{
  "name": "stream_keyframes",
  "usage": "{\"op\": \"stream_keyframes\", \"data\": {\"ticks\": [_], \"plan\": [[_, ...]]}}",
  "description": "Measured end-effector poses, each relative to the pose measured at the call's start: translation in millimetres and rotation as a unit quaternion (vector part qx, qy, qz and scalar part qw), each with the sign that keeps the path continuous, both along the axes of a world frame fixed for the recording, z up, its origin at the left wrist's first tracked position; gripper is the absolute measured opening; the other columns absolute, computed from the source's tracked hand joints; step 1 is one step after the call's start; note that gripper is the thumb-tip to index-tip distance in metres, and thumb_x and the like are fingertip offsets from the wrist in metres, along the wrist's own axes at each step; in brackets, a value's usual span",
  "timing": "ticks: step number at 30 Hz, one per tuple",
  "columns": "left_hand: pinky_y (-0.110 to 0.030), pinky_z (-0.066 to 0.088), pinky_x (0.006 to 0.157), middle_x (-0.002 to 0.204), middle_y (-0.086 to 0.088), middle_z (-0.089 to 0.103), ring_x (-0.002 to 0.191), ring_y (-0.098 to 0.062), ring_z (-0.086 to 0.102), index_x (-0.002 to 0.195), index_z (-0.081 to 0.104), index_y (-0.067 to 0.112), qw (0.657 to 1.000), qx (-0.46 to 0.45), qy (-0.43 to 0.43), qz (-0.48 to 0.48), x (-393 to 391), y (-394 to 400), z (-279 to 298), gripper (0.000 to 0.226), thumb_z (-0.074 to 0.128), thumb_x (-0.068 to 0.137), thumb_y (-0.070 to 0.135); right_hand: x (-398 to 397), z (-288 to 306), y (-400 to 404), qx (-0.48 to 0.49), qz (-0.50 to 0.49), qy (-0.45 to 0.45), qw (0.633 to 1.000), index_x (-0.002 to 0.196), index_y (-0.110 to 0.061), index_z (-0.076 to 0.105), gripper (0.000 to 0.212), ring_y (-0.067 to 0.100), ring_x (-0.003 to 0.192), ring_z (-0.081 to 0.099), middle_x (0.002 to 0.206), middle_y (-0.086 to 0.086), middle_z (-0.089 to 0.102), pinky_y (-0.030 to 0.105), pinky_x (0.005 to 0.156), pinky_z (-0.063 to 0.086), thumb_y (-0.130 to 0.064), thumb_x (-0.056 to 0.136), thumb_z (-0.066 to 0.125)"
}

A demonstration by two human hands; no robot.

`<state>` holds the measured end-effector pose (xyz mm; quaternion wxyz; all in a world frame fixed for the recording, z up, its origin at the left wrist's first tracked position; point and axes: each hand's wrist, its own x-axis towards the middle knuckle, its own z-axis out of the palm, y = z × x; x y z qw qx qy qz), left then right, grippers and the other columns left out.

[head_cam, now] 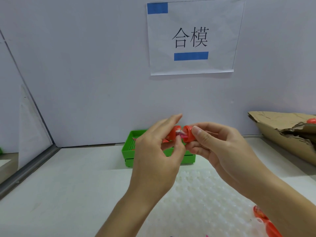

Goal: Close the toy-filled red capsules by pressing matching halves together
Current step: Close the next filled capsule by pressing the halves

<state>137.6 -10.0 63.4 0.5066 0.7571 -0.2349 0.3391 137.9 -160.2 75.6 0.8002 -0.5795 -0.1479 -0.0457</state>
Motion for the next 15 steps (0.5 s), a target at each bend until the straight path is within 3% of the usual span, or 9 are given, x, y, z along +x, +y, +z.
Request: {"op": "stream_keyframes", "data": {"ticks": [2,6,9,15], "plan": [[-0.030,0.057,0.086,0.111,0.013,0.067,0.104,-0.006,0.065,0.125,0.066,0.018,0.999,0.034,-0.021,0.009,-0.7,-2.1,0.6,0.035,0.055,0.092,0.016,-0.6,0.4,0.2,0.011,0.012,0.003,1.000,0.092,-0.003,0.076,0.034,0.018,0.073,0.073,0.087,0.015,0.075,0.019,0.069,0.056,-0.028,0.071,0.071],[-0.039,0.055,0.081,0.097,0.011,0.065,0.096,-0.013,0.065,0.110,0.056,0.022,0.999,0.036,0.010,-0.025,-2.1,-2.2,0.7,0.017,0.050,0.095,0.019,-2.0,0.9,-0.1,0.010,0.019,0.007,1.000,0.095,0.000,0.074,0.036,0.021,0.077,0.073,0.091,0.018,0.075,0.020,0.071,0.057,-0.028,0.072,0.071],[-0.039,0.055,0.076,0.091,0.010,0.064,0.090,-0.014,0.066,0.105,0.051,0.026,0.998,0.061,0.002,-0.028,-1.4,1.6,2.2,0.012,0.051,0.095,0.019,-1.8,0.4,0.5,0.011,0.014,0.009,1.000,0.092,-0.002,0.075,0.035,0.020,0.075,0.073,0.089,0.017,0.075,0.019,0.070,0.057,-0.030,0.069,0.072],[-0.036,0.054,0.069,0.085,0.010,0.063,0.083,-0.014,0.064,0.097,0.059,0.022,0.993,0.107,-0.046,0.006,0.6,5.1,3.6,0.010,0.053,0.094,0.014,-1.3,0.3,1.1,0.004,0.016,0.005,1.000,0.091,-0.004,0.077,0.034,0.022,0.080,0.074,0.093,0.018,0.075,0.020,0.072,0.057,-0.031,0.070,0.072]]}}
